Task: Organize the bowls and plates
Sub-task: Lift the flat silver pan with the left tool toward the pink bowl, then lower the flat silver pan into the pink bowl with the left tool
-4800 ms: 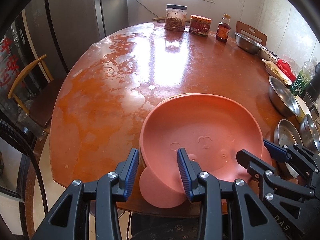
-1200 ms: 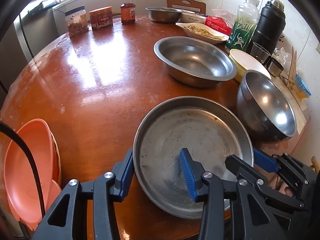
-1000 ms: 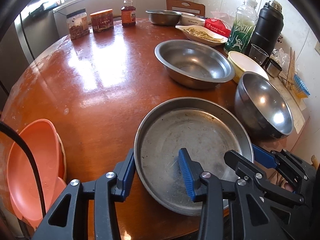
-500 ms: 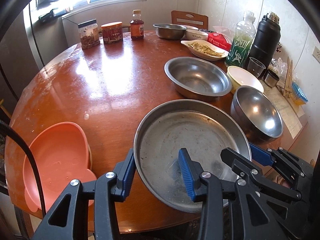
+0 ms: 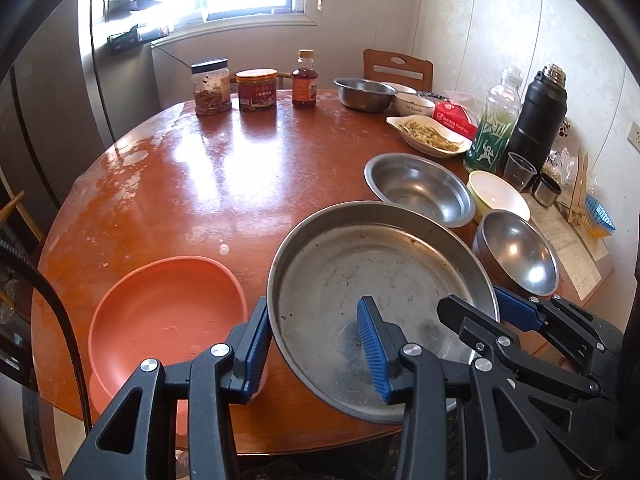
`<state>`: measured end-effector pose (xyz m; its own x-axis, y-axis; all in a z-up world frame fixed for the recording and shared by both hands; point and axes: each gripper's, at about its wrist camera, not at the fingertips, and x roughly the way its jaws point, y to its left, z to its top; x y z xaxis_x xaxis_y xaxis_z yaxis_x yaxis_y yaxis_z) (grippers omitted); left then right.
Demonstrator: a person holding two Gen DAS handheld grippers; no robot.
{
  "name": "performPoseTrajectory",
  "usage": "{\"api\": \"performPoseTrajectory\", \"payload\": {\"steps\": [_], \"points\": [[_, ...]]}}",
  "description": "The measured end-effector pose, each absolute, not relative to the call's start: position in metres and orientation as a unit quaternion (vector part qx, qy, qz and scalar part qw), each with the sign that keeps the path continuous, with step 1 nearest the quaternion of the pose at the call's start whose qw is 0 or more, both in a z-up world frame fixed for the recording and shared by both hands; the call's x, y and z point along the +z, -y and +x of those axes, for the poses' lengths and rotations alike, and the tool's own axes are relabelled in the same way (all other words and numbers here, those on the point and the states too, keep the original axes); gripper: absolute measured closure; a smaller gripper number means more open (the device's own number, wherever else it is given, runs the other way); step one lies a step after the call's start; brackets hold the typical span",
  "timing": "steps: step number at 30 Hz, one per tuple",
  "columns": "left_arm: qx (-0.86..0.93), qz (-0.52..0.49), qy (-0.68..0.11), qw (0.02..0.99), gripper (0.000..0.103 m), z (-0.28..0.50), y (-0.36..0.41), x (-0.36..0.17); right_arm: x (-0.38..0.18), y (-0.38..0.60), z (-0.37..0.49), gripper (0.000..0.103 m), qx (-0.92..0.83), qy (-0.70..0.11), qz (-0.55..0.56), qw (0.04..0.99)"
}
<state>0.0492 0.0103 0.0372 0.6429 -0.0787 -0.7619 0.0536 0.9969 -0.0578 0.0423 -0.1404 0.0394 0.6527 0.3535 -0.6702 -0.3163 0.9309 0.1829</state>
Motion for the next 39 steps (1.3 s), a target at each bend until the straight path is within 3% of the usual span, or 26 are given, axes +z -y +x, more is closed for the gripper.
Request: {"api": "performPoseTrajectory", "payload": {"steps": [39], "points": [[0.071,-0.083,-0.394,0.913,0.060,0.026,-0.153,0.050,0.056,-0.015,0.065,0.068,0.290,-0.365,-0.067,0.882]]}}
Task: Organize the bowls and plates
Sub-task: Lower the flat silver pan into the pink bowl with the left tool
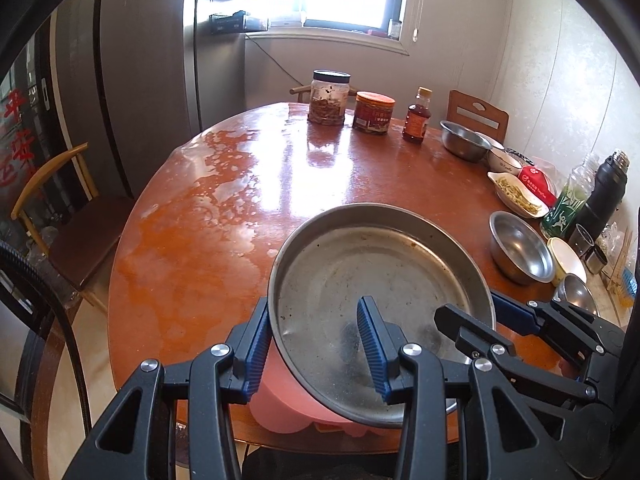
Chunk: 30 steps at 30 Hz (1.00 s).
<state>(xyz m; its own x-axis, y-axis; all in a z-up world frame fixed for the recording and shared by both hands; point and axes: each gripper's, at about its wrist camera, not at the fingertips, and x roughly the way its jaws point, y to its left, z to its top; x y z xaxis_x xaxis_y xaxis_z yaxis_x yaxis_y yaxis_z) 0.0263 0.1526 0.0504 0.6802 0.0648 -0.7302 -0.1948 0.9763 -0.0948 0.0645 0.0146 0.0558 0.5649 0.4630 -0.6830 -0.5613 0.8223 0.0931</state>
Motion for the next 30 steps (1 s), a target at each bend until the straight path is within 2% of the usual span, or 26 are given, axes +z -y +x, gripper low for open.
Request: {"api": "performPoseTrajectory", "payload": {"steps": [30], "points": [[0.071,-0.096,-0.438,0.891,0.060,0.038,-0.172,0.007,0.012,-0.039,0.081,0.068,0.285,-0.412,-0.091,0.861]]}}
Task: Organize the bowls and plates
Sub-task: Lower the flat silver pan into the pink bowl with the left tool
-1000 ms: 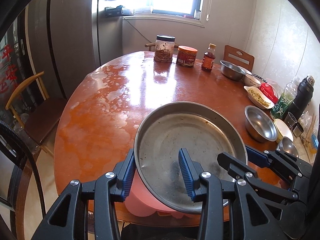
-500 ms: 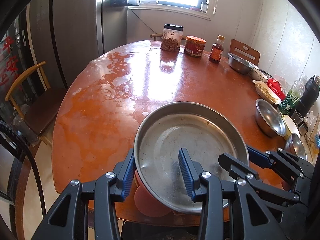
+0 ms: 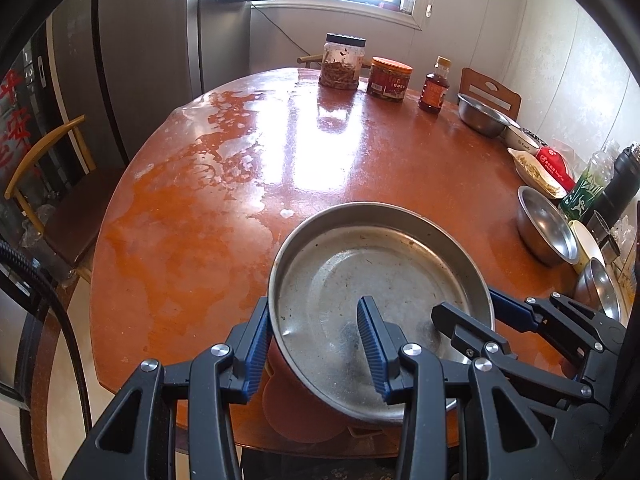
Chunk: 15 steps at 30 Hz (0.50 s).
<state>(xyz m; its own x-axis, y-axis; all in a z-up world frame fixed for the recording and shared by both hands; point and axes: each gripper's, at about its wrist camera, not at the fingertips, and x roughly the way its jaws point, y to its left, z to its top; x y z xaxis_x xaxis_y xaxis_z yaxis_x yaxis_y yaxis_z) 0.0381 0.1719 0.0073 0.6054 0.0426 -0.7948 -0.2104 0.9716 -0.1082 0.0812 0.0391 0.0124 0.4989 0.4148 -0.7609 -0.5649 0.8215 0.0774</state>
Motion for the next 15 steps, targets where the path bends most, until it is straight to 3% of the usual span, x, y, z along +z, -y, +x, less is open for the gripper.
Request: {"api": "performPoseTrajectory", "payload": {"steps": [15], "points": [[0.076,-0.096,-0.444,0.888,0.060,0.0438,-0.1744,0.0018,0.0067,-0.0438,0.0815,0.067,0.286,-0.415,-0.099,0.858]]}}
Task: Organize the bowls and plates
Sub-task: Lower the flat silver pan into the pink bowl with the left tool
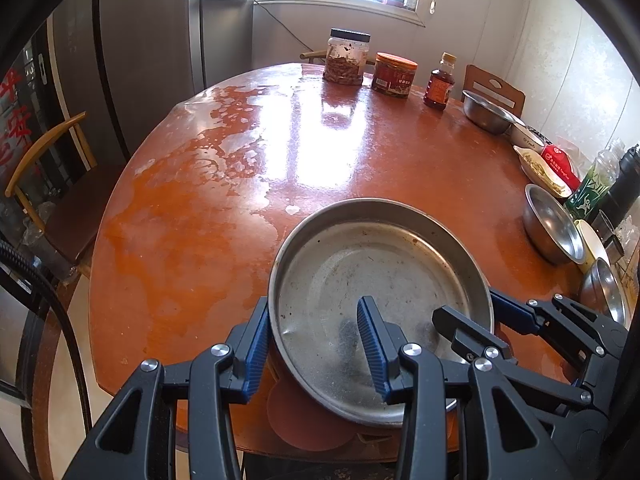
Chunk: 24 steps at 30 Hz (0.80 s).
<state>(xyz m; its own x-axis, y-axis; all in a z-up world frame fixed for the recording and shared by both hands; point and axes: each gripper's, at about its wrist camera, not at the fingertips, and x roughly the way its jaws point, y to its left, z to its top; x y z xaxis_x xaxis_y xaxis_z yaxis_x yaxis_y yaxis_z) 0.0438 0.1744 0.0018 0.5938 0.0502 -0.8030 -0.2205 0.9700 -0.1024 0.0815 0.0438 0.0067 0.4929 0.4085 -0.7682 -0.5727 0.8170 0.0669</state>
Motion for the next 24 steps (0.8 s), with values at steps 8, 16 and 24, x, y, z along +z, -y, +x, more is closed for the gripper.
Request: {"api": "performPoseTrajectory", "payload": {"steps": [8,16,24], "points": [[0.077,-0.098,-0.445,0.887,0.060,0.0441,-0.1753,0.0015,0.0057,-0.0461,0.0810,0.066,0.290,-0.415,-0.100,0.857],[0.077,-0.098,-0.445,0.887,0.060,0.0443,-0.1763,0.0023,0.0057,-0.0455,0.0819,0.066,0.290,-0.416,-0.096,0.857],[0.076,-0.099,-0.445,0.887,0.060,0.0444,-0.1764,0.0021,0.0057,-0.0439,0.0819,0.066,0.290,-0.416,-0.097,0.857]]}}
